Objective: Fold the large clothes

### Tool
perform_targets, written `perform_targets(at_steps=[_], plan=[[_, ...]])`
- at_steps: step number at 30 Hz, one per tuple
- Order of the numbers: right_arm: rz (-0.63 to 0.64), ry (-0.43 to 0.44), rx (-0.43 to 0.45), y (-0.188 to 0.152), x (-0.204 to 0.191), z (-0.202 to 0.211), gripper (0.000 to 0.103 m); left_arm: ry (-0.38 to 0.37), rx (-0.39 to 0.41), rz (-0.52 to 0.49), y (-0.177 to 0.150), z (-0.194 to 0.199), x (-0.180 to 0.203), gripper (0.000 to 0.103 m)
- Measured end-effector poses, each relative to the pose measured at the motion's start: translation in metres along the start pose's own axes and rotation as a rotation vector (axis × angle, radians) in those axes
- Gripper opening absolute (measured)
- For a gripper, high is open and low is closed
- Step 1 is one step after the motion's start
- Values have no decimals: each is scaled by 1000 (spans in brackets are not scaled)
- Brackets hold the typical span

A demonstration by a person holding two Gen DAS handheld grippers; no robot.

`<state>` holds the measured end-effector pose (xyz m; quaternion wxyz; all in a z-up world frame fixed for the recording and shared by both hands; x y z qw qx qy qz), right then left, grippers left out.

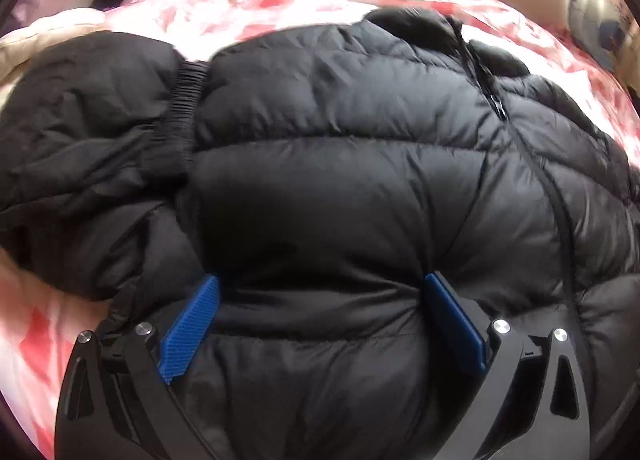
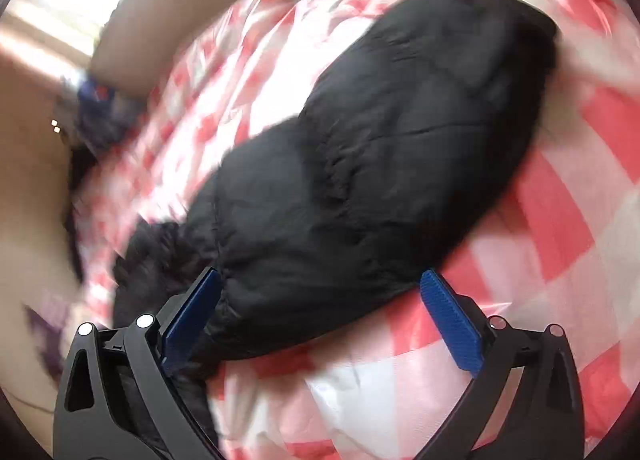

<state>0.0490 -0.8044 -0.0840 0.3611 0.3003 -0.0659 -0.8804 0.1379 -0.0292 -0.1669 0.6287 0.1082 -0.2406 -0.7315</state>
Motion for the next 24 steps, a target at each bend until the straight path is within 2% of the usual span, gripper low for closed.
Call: perform_targets(at_steps=[1,2,4,5,7,8,10,11,12,14,15,17,18,20,22,23,24], plan=[[-24,79,56,10,0,14,97,-2,14,11,1,8,1,97],[-39,95,111,22,6,28,97,-16,60,25,5,23,5,97],[-80,69,180,42,23,41,97,-30,148,34,8,47,13,97],[-111,59,190,54,33,40,97,-39,201,30,9,58,19,97],[-189,38,192,75,56,29,97,-22,259,43,6,63,22,97],[-214,54,185,80,60,22,97,-22,257,63,1,58,22,97],[-249,73,185,93,67,9,97,-40,204,117,-3,44,19,97],[-256,99,193,100,66,6,97,-79,181,153,-3,37,17,97],[-263,132,212,106,64,4,97,-104,184,167,-2,35,16,97],[-254,217,269,120,64,6,97,-107,198,181,-2,37,11,97],[-245,215,281,124,61,4,97,-110,196,187,-4,37,10,97],[-255,79,221,125,79,-18,97,-114,180,194,-6,34,9,97],[-292,72,220,123,90,-14,96,-112,172,189,-8,33,10,97],[-385,87,301,126,105,-5,96,-106,169,180,-6,31,11,97],[-407,130,311,127,103,-7,96,-104,181,179,-4,32,12,97],[-366,222,267,126,86,-14,96,-111,188,180,-3,33,13,97],[-321,254,253,124,75,-15,96,-116,188,180,-3,33,13,97]])
Point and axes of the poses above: each gripper's, at about its wrist camera, not at the fingertips, and z roughly against the way its jaws point, x to its right, y to its top, the point moved 9 cm from there along -z, roughly the way its jaws point, and after that the axes turned 9 degrees about -y, right-handed, at the moved point
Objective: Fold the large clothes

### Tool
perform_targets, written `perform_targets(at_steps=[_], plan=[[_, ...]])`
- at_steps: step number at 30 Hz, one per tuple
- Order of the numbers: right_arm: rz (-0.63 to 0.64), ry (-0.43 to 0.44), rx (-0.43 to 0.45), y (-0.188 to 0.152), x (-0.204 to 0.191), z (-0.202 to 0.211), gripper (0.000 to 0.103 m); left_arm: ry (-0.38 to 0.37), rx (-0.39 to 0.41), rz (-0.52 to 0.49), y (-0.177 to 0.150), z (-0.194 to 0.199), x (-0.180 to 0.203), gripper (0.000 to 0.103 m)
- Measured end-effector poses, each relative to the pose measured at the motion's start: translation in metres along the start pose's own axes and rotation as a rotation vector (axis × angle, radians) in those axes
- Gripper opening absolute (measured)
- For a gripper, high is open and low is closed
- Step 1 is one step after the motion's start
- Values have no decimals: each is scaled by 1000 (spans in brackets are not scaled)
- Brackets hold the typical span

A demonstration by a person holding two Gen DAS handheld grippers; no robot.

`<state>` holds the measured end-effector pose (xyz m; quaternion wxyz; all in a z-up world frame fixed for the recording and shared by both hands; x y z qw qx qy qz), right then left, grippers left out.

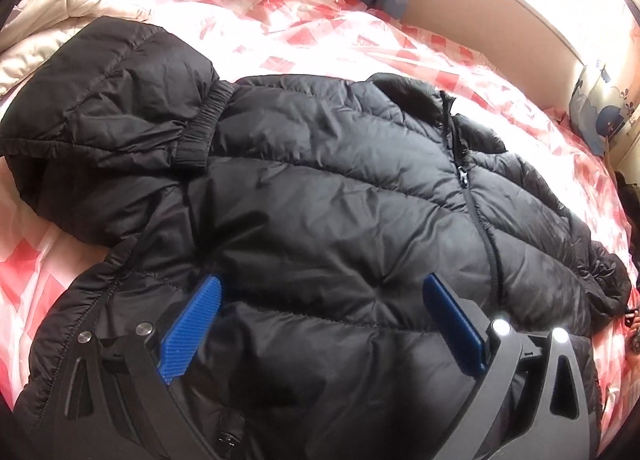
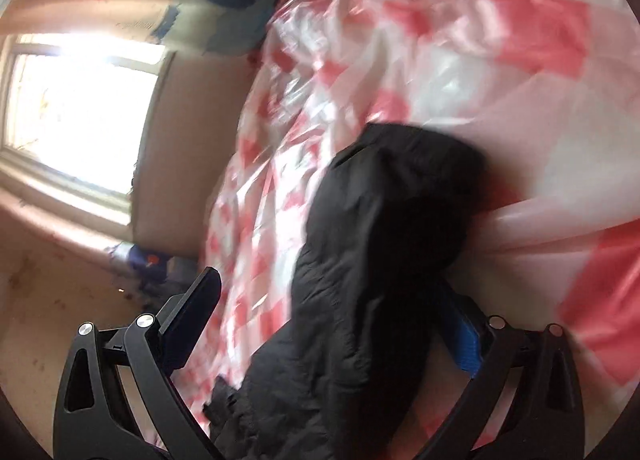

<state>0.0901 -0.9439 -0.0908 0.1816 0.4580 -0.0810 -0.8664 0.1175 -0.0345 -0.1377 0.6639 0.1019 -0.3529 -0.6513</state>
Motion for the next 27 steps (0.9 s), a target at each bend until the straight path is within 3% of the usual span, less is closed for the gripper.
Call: perform_targets(at_steps=[2,3,5,8,10,11,14,21,24,26,27], plan=[[98,-130,47,-2,-3,3,96,7,-24,-6,-3,-4,1,97],[69,-176,53,2,7,0,96,9,-33,-11,-4,-6,1,97],[-46,-154,58,5,23,-1,96,21,-42,-29,-6,-7,3,97],[-3,-154,40,6,18,-6,97,32,-20,-70,-4,-4,10,97],[58,-115,30,5,1,-11,83,48,4,-104,-3,0,15,97],[97,-110,31,2,-5,-12,71,60,18,-132,-2,2,19,97],[118,-156,28,-1,-1,-14,48,90,33,-205,-2,3,30,97],[126,-92,85,-5,-4,14,21,152,32,-306,-5,0,41,97],[183,11,157,-6,-31,35,20,164,30,-328,-7,0,43,97],[182,22,170,-5,-35,39,22,167,25,-344,-8,0,45,97],[161,25,155,-5,-33,38,34,168,25,-351,-9,0,47,97]])
Point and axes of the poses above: each gripper's, at about its wrist camera, not at the fingertips, and z roughly against the way its jaws point, x to its right, y to its top, the point moved 9 cm from there along -z, roughly the way its jaws point, and after that the axes turned 9 degrees about -y, right-handed, at the moved point
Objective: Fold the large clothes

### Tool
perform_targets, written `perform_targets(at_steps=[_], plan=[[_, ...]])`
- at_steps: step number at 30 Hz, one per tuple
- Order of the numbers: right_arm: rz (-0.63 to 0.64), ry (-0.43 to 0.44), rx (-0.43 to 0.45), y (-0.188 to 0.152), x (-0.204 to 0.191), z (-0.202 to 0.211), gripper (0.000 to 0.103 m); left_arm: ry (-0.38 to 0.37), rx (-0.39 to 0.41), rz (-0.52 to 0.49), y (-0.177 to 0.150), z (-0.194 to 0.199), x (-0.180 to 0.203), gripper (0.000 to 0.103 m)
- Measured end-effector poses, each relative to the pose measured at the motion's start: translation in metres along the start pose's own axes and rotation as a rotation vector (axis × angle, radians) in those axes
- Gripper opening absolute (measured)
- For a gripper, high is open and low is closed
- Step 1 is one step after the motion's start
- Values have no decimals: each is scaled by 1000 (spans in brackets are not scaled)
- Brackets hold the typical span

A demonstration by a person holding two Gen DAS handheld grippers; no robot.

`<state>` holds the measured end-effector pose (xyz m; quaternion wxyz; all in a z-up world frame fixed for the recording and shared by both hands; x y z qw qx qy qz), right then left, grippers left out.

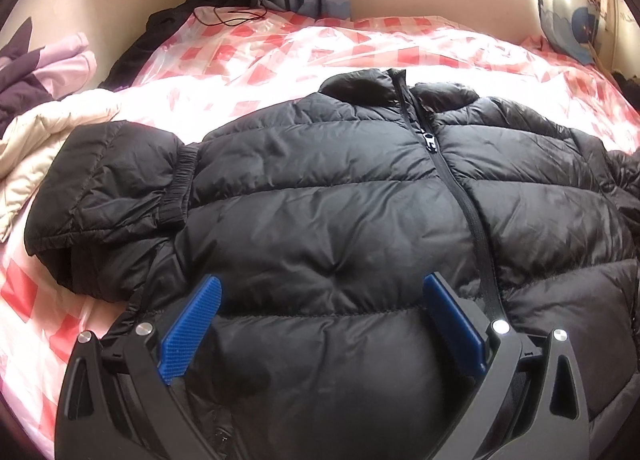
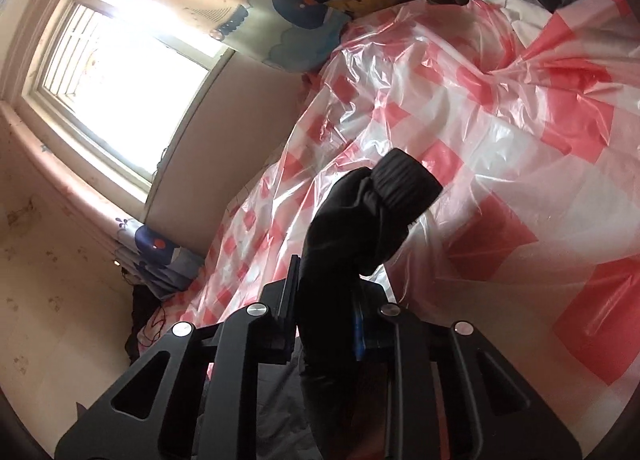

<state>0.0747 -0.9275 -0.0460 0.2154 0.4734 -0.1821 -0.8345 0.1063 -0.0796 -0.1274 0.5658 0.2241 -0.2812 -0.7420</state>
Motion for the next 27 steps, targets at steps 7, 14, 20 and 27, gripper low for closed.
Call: perform_targets(at_steps=[7,14,20,27], plan=[[-133,-78,-58,-6,41,-27,76,12,0,-42,-1,0,7,97],[-71,-116,-30,-5,37,-21,13,19,3,-67,-1,1,12,97],[-38,-52,30,8,9,3,12,16,9,-77,0,3,15,97],[-3,27,61,14,-36,19,12,14,9,-75,-1,4,15,97]])
Point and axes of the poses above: each gripper's, at about its wrist camera, not at the fingertips, and z roughly against the way its jaws point, x to its right, y to its top, the point moved 9 cm from there along -z, roughly the way its jaws point, and after that the axes turned 9 degrees about -y, right-handed, at the moved point
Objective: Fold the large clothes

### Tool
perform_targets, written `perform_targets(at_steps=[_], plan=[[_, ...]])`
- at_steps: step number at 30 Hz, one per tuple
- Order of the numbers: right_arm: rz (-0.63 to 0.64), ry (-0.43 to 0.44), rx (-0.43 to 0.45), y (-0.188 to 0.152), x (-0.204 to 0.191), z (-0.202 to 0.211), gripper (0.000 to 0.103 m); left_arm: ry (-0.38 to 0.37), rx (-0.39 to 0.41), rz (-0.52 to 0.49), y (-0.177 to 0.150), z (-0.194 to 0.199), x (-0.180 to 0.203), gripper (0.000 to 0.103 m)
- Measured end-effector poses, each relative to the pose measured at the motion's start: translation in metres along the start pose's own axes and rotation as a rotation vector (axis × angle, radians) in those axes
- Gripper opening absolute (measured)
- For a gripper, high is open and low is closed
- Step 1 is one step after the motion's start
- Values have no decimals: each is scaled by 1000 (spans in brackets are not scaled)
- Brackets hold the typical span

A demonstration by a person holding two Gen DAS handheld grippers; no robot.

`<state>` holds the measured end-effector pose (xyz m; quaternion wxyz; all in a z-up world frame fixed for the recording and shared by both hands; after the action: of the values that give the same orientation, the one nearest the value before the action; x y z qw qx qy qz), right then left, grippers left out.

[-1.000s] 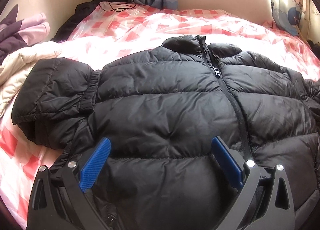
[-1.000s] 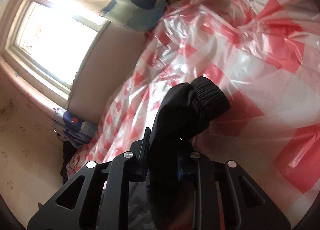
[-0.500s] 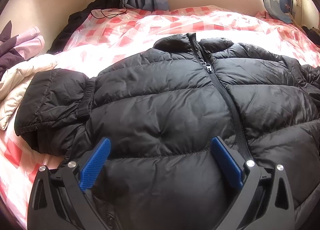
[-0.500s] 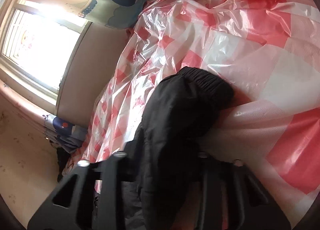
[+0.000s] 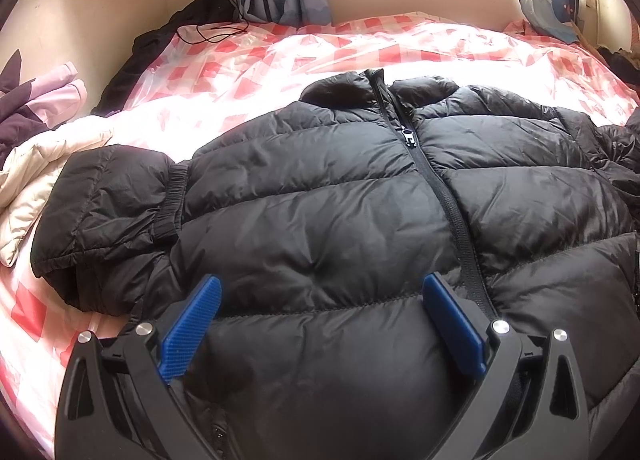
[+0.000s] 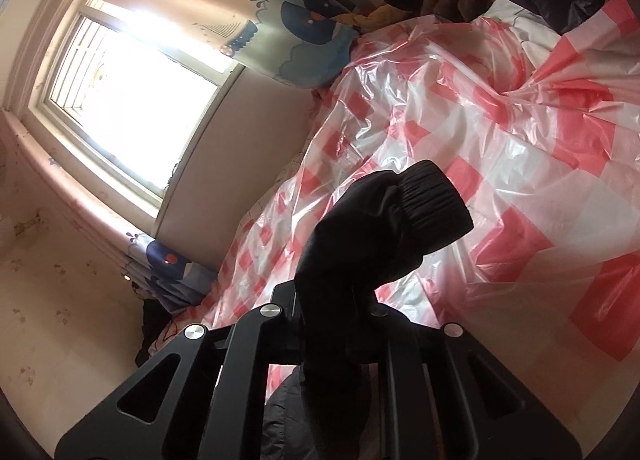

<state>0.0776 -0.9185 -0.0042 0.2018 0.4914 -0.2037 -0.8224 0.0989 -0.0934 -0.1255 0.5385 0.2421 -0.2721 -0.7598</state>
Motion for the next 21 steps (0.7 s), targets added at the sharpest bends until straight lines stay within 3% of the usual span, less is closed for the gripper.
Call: perform_targets(at_steps=[6,7,8,9,10,15,17,18,19,20,21], plan=[[-26,-43,-17,-8,1,-4,14,-3,-3,13,0,1,0,97],[-38,-63,-30,-9,8,-7,19,-4,-6,13,-1,1,0,97],[-65,-94,-63,-13,19,-13,38,-4,-7,12,-1,1,0,97],[-84,-119,-78,-17,28,-16,65,-4,-9,10,-1,1,1,97],[-115,-156,-93,-20,41,-20,71,-3,-11,5,-1,1,1,97],[-213,-168,-111,-30,82,-27,72,2,-22,-5,-2,-3,2,97],[-198,-158,-103,-32,86,-27,65,4,-26,-8,-3,-4,2,97],[-170,-167,-97,-31,85,-26,39,6,-28,-8,-3,-5,3,97],[-143,-166,-94,-30,82,-26,22,7,-29,-9,-3,-5,3,97],[-119,-150,-93,-30,78,-25,9,8,-30,-10,-4,-6,3,97],[-103,-142,-78,-27,74,-22,9,9,-31,-11,-4,-6,3,97]])
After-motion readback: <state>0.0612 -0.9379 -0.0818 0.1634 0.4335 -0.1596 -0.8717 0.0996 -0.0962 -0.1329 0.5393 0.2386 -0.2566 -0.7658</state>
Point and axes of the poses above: each gripper's, at about its wrist camera, not at the fingertips, and z roughly against the way its jaws point, x to its right, y to its top, the point moved 9 cm from there along -z, roughly the way its jaws point, and after that the axes turned 9 degrees about -y, right-handed, at the moved point
